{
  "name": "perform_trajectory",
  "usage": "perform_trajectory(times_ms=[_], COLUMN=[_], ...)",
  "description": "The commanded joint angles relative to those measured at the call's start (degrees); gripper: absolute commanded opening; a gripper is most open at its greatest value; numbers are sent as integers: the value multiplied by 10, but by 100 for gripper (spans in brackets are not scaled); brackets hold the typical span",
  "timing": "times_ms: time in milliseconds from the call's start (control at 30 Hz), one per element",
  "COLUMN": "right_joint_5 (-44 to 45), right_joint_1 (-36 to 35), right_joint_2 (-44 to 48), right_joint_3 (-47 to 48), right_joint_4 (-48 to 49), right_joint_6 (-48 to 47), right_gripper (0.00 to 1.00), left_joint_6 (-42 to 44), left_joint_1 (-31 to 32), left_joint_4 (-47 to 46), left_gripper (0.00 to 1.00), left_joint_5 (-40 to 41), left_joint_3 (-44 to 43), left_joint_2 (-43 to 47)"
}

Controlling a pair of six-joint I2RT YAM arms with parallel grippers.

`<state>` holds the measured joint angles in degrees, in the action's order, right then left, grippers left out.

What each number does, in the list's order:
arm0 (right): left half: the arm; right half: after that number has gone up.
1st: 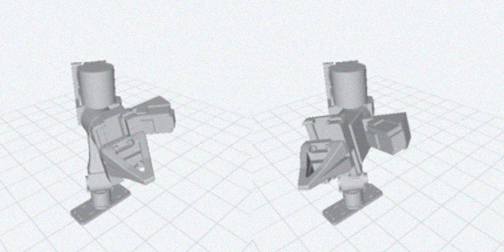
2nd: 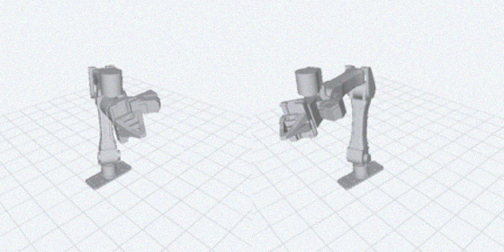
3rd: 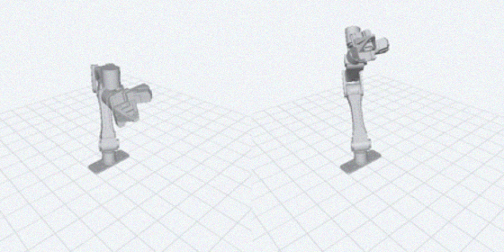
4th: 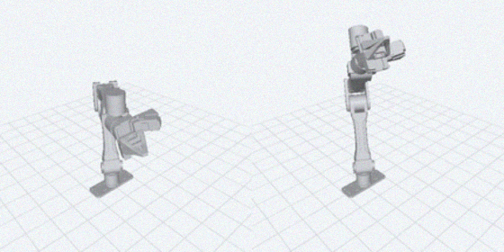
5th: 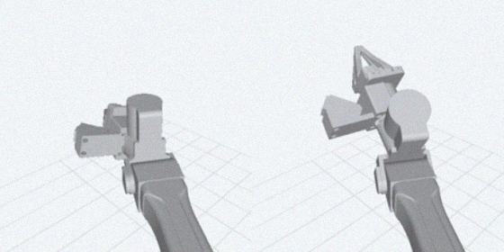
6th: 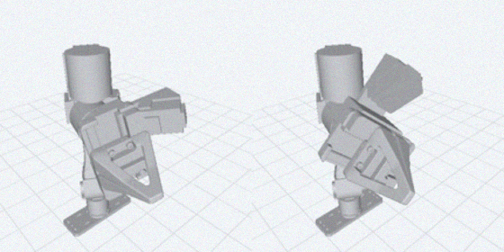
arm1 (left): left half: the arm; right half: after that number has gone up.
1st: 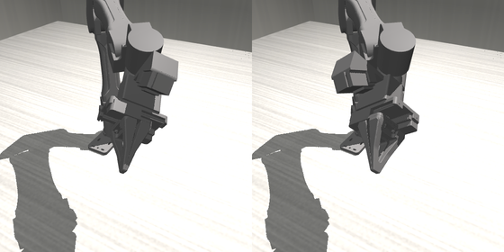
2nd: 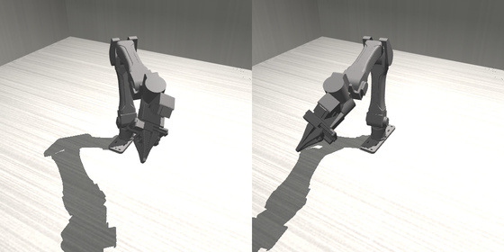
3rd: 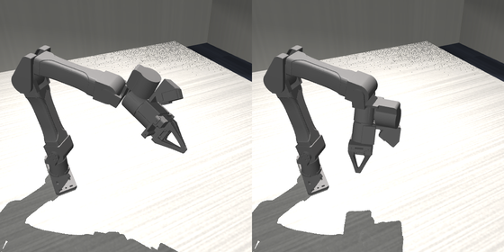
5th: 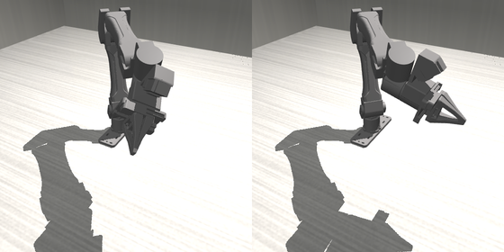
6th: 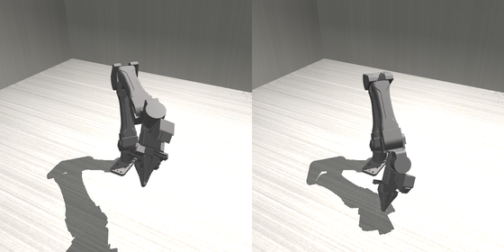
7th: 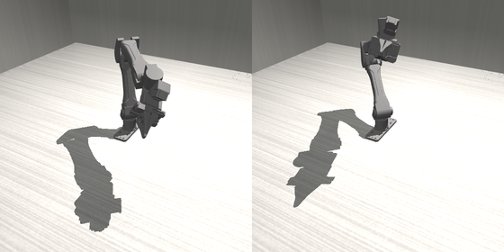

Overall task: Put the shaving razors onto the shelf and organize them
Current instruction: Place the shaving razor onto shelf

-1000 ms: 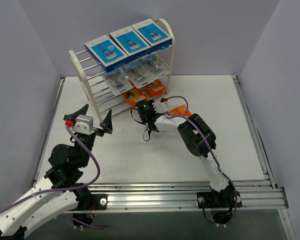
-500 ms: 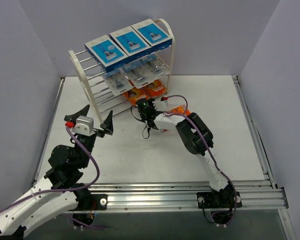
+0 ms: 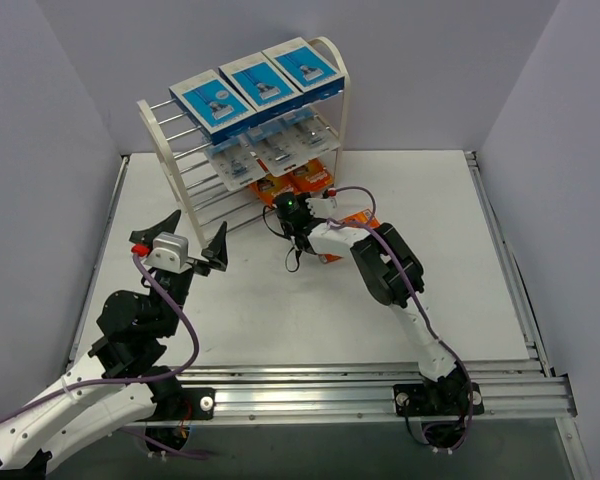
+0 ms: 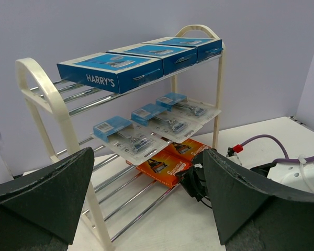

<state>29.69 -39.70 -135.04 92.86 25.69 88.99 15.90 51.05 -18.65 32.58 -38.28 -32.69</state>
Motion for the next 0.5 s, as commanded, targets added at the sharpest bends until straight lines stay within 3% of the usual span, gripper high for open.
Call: perform_trajectory(times_ms=[0, 467], right_joint_5=[15, 22], right_joint_1=[5, 7], right_joint_2=[-7, -6], right_joint_3=[33, 29], right_joint_4=[5, 4], right_joint_6=[6, 13], right_gripper=[0, 1], left_joint_6=[11, 12], left_joint_1=[5, 10], left_joint_4=[-28, -30], left_gripper=[94, 94], left_joint_5=[2, 1], left_joint_3=[-4, -3], left_joint_2=[4, 5])
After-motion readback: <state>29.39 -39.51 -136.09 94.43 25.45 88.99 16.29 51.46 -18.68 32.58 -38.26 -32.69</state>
